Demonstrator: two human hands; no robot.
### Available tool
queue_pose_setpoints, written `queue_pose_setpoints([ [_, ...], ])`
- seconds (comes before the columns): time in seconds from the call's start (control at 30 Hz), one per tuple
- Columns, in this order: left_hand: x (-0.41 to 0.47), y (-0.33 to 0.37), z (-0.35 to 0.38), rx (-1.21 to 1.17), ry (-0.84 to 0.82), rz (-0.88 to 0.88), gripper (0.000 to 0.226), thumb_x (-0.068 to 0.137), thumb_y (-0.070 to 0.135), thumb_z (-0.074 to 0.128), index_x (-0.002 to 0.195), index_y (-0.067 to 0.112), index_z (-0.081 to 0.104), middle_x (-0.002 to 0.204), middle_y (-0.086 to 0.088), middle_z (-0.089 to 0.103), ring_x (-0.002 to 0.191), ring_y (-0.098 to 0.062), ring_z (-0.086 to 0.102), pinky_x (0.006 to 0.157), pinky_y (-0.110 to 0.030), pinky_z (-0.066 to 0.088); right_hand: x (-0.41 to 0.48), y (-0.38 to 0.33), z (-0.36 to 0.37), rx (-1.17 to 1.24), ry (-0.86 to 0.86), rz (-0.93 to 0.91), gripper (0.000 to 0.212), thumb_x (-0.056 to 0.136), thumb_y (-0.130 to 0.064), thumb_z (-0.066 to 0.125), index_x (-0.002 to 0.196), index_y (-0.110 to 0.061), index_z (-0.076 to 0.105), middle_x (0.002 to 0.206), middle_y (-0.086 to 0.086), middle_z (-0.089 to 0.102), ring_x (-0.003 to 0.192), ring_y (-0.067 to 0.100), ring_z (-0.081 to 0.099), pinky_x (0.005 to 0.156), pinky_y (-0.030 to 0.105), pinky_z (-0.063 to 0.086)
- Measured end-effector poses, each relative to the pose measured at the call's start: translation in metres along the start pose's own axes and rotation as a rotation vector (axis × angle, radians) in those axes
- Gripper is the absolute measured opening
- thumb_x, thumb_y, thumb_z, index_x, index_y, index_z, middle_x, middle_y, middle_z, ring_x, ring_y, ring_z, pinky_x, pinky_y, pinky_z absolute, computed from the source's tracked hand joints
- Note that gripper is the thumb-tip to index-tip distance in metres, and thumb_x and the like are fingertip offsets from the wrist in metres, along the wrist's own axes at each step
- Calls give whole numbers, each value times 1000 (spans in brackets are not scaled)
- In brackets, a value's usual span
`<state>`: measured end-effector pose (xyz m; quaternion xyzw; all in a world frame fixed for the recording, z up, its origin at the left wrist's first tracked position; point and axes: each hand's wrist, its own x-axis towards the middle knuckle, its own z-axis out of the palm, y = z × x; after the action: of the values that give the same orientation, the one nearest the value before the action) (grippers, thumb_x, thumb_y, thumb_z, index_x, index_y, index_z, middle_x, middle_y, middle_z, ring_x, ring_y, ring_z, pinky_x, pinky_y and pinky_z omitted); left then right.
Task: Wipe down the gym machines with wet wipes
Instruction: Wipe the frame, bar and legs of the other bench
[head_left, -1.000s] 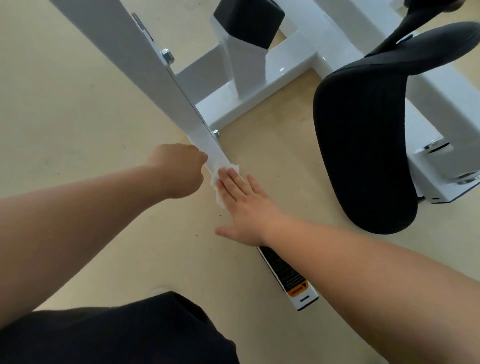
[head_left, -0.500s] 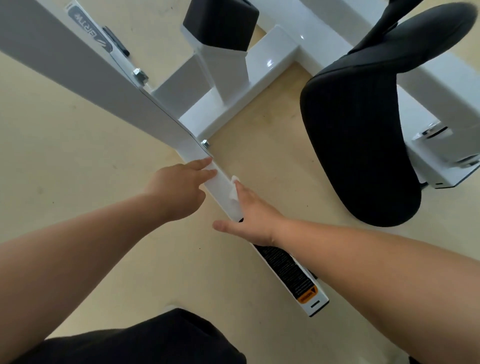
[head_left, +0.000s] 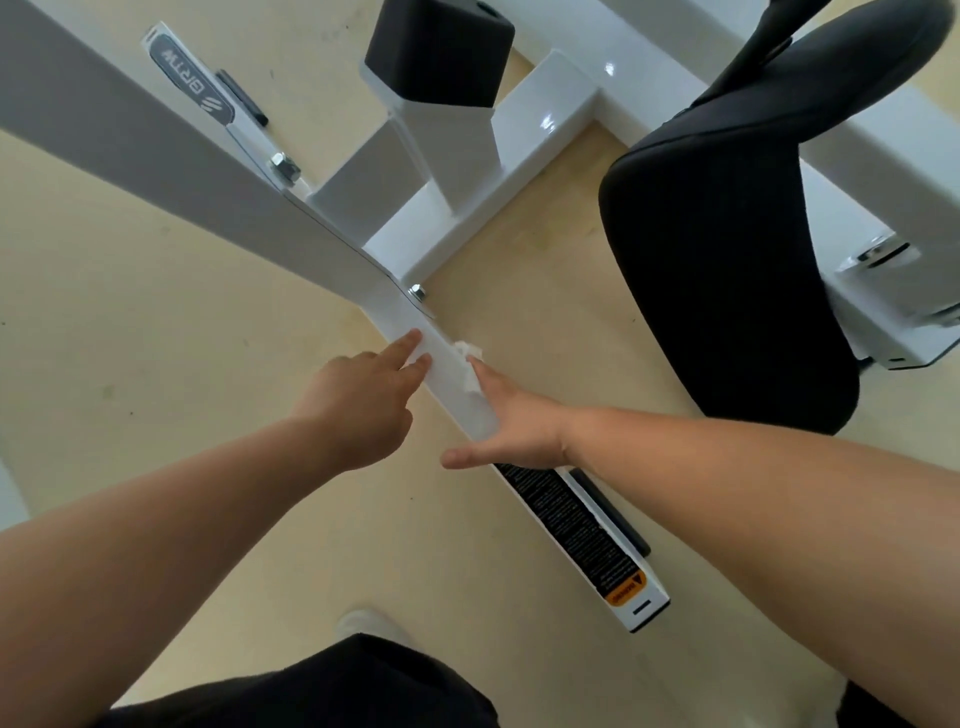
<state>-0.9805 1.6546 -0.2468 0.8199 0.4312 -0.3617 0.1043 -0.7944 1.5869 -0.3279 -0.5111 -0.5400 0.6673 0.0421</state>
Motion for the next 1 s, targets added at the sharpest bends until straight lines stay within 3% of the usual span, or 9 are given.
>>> queue_pose_setpoints([
  [0.07,7,7,-8,125,100,108,49,91,25,37,139,20,49,155,-6,37,109,-28,60,85,-40,50,-16,14,3,14,-46,37,148,53,-87,76,160,-38,-14,171,-15,3,156,11,13,127,41,20],
  [0.13,14,17,-14,209,173,241,46,85,27,31,121,17,58,136,-5,50,92,-26,61,70,-37,46,-36,24,2,4,-104,82,145,61,-79,80,160,-36,-16,171,-12,3,156,13,13,127,39,20],
  [0.33,24,46,-16,192,90,403,69,83,67,27,129,28,59,139,3,51,98,-25,66,82,-41,54,-94,55,19,2,-210,153,150,59,-77,82,157,-37,-24,171,-13,1,156,8,12,127,39,21],
  [0.47,36,61,-33,172,71,384,62,89,69,48,139,32,52,136,6,50,101,-24,64,83,-39,54,-127,79,24,57,-282,275,148,65,-73,82,158,-33,-26,171,-11,5,156,9,11,127,36,19],
  [0.57,38,68,-38,172,35,350,70,87,72,53,146,35,44,143,8,45,106,-24,63,81,-35,53,-138,97,25,88,-419,386,157,46,-90,80,159,-41,-17,170,-13,14,155,13,19,126,43,23],
  [0.67,38,73,-38,161,37,322,73,84,74,57,143,34,47,140,8,46,102,-24,64,74,-35,53,-144,108,29,147,-457,465,159,39,-95,77,157,-47,-18,171,-17,2,156,12,13,127,46,17],
  [0.77,37,76,-39,153,44,282,72,81,75,59,136,30,51,130,6,47,92,-24,63,68,-36,54,-147,98,27,171,-413,512,151,48,-96,70,161,-40,-14,171,-11,-7,158,16,2,127,47,8],
  [0.87,32,74,-37,129,69,261,66,83,72,60,132,28,52,125,3,45,88,-25,61,69,-37,54,-141,83,35,240,-251,421,140,54,-93,69,163,-35,3,170,-9,14,156,18,17,126,44,18],
  [1.0,22,56,-34,117,169,223,58,88,64,56,131,25,53,128,-3,44,109,-26,54,87,-40,49,-124,67,39,295,-93,311,128,68,-79,75,162,-32,2,167,-13,16,154,13,19,119,34,22],
])
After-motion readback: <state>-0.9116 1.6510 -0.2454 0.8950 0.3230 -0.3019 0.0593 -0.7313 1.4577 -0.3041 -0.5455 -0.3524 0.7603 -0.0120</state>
